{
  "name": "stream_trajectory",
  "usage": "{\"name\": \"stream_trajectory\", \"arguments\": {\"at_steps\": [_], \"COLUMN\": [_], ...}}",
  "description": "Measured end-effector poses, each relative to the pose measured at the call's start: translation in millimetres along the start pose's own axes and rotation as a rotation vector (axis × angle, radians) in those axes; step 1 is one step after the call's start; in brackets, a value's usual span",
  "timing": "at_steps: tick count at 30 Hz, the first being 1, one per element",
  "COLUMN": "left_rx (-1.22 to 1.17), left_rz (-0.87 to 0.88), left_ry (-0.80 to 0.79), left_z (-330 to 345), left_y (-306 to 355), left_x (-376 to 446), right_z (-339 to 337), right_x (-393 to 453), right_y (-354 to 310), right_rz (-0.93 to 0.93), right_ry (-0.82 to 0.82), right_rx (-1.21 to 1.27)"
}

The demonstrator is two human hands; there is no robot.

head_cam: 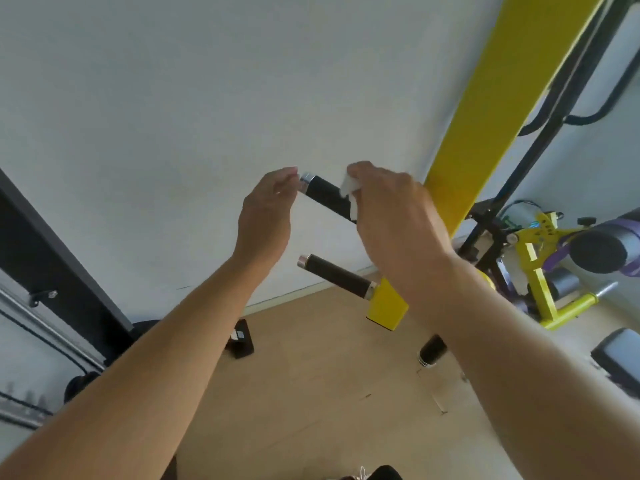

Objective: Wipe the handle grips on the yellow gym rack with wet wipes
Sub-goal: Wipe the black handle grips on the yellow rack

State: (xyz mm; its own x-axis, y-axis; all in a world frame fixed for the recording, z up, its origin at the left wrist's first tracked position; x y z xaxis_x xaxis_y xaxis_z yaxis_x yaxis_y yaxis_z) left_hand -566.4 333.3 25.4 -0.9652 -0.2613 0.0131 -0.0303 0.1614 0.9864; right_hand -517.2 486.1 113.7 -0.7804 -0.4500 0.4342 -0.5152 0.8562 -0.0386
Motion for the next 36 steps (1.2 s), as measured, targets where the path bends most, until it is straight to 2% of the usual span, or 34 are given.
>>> {"name": "stream_trajectory", "arguments": {"at_steps": [1,3,7,12,16,20,26,31,36], "left_rx": [0.021,0.117,0.315,0.321,0.186,0.127,0.110,0.145,0.137], "left_rz": [0.019,0.069,0.111,0.063,-0.081,-0.115,-0.111,-0.051,-0.016], "left_ry": [-0.015,-0.051,-0.057,-0.023,-0.032,0.023,-0.034,-0.085,-0.141], "left_z": [1.9,9.7,21.0,25.2,27.7,24.7,28.2,38.4,51.3], "left_y": [11.6,29.2,33.6,35.9,30.9,29.9,27.9,30.0,33.8], "left_x": [2.2,6.1,14.5,9.6,4.9,5.4,22.0,45.4,74.4], "right_z": [26.5,62.7,66.8,54.8,47.7,47.1,51.6,58.6,54.3], "right_x": [4.7,7.0,-2.1,-18.6,-7.8,-5.3,17.0,31.5,36.8], "right_y": [4.3,8.7,18.3,16.8,20.0,16.5,39.2,56.9,72.5], "right_rz": [0.032,0.075,0.083,0.003,-0.047,-0.099,0.100,0.107,0.129], "right_ry": [-0.149,-0.280,-0.288,-0.332,-0.282,-0.218,-0.077,-0.057,0.115], "right_rx": [-0.078,-0.136,-0.156,-0.198,-0.170,-0.092,0.233,0.226,0.001]}}
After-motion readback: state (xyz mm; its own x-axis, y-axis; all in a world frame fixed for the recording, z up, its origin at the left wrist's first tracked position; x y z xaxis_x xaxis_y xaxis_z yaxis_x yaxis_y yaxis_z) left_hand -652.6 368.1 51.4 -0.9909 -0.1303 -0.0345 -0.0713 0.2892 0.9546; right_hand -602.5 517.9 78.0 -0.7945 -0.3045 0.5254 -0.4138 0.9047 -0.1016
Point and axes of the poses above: each hand's wrist, its own x-axis towards the middle knuckle, its own z-axis out of the palm, y = z × x, the point moved 10 cm from there along x, towards the middle knuckle, and after that the axes turned 13 degrees about -z, right-handed, at the moved point
